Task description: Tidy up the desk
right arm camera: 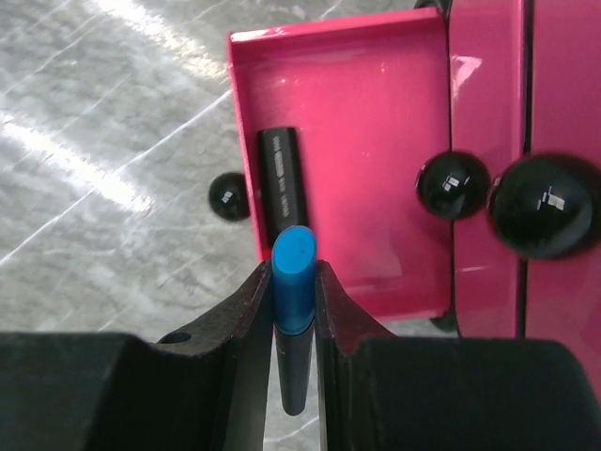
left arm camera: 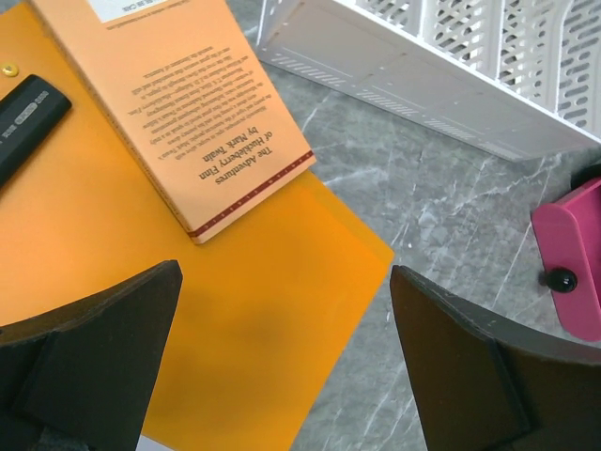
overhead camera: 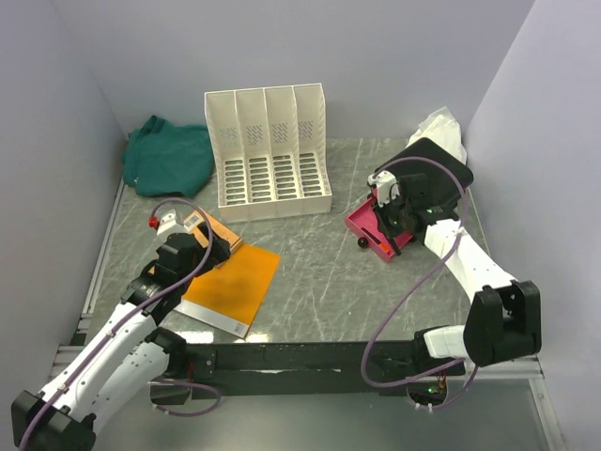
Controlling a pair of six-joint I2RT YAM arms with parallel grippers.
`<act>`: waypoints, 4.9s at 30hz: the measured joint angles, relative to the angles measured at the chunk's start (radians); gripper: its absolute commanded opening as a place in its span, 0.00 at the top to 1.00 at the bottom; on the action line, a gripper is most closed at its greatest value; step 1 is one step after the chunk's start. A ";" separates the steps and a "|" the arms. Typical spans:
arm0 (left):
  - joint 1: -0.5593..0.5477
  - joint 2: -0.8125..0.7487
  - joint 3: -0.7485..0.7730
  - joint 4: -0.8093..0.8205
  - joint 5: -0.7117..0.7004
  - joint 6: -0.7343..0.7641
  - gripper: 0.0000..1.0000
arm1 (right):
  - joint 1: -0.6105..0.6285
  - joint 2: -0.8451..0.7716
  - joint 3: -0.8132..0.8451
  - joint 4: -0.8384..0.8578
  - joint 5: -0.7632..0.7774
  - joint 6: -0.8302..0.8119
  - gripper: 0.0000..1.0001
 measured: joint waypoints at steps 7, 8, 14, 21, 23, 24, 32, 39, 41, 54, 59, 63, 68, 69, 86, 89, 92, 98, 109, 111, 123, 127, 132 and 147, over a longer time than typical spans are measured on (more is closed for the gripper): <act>0.114 0.002 -0.014 0.003 0.072 -0.006 0.01 | 0.007 0.126 0.085 0.014 0.040 -0.023 0.72; 0.135 0.002 -0.018 0.003 0.080 -0.007 0.01 | 0.008 0.146 0.102 0.015 0.043 -0.027 0.68; 0.278 0.029 -0.030 0.003 0.144 -0.019 0.01 | 0.034 0.214 0.147 0.016 0.047 -0.042 0.39; 0.469 0.093 -0.030 0.000 0.227 -0.064 0.01 | 0.041 0.142 0.143 -0.016 -0.050 -0.048 0.32; 0.516 0.121 -0.025 -0.011 0.229 -0.082 0.01 | 0.037 0.071 0.126 -0.020 -0.122 -0.048 0.29; 0.529 0.136 -0.019 -0.023 0.224 -0.087 0.00 | 0.034 0.031 0.108 -0.018 -0.162 -0.048 0.26; 0.645 0.362 0.122 -0.074 0.208 -0.034 0.00 | -0.033 -0.145 -0.010 -0.011 -0.389 -0.046 0.25; 0.727 0.553 0.226 -0.059 0.344 0.208 0.08 | -0.077 -0.147 -0.014 -0.015 -0.475 -0.046 0.24; 0.732 0.595 0.249 -0.057 0.389 0.277 0.11 | -0.086 -0.155 -0.014 -0.015 -0.493 -0.046 0.24; 0.734 0.733 0.309 -0.104 0.438 0.484 0.34 | -0.169 -0.222 -0.014 -0.014 -0.571 -0.043 0.24; 0.732 0.735 0.316 -0.136 0.406 0.481 0.35 | -0.179 -0.222 -0.014 -0.015 -0.591 -0.043 0.24; 0.721 0.762 0.347 -0.155 0.385 0.476 0.36 | -0.179 -0.222 -0.014 -0.015 -0.603 -0.039 0.24; 0.681 0.811 0.354 -0.166 0.365 0.476 0.39 | -0.206 -0.221 -0.014 -0.016 -0.615 -0.039 0.24; 0.671 0.817 0.355 -0.171 0.361 0.476 0.39 | -0.209 -0.221 -0.014 -0.016 -0.617 -0.038 0.24; 0.615 0.870 0.375 -0.204 0.341 0.440 0.63 | -0.236 -0.218 -0.014 -0.020 -0.636 -0.036 0.24; 0.614 0.868 0.375 -0.206 0.343 0.418 0.60 | -0.246 -0.218 -0.014 -0.021 -0.643 -0.036 0.24; 0.614 0.864 0.375 -0.206 0.346 0.393 0.55 | -0.258 -0.218 -0.014 -0.021 -0.649 -0.036 0.24; 0.614 0.861 0.361 -0.193 0.378 0.351 0.57 | -0.273 -0.217 -0.014 -0.022 -0.662 -0.037 0.24; 0.614 0.720 0.206 -0.098 0.510 0.289 0.89 | -0.296 -0.222 -0.018 -0.072 -0.716 -0.107 0.23; 0.614 0.655 0.165 -0.094 0.543 0.268 0.89 | -0.292 -0.223 -0.016 -0.128 -0.742 -0.161 0.23; 0.472 0.140 0.035 0.079 0.774 -0.012 0.92 | 0.153 -0.137 0.229 -0.402 -0.682 -0.190 0.21; 0.278 0.145 0.041 0.193 0.748 -0.151 0.92 | 0.224 -0.026 0.317 -0.377 -0.698 -0.060 0.20; 0.092 0.199 0.094 0.314 0.641 -0.286 0.93 | 0.238 0.065 0.349 -0.290 -0.718 0.124 0.13; -0.283 0.546 0.291 0.575 0.321 -0.486 0.93 | 0.306 0.025 0.235 -0.027 -0.505 0.486 0.09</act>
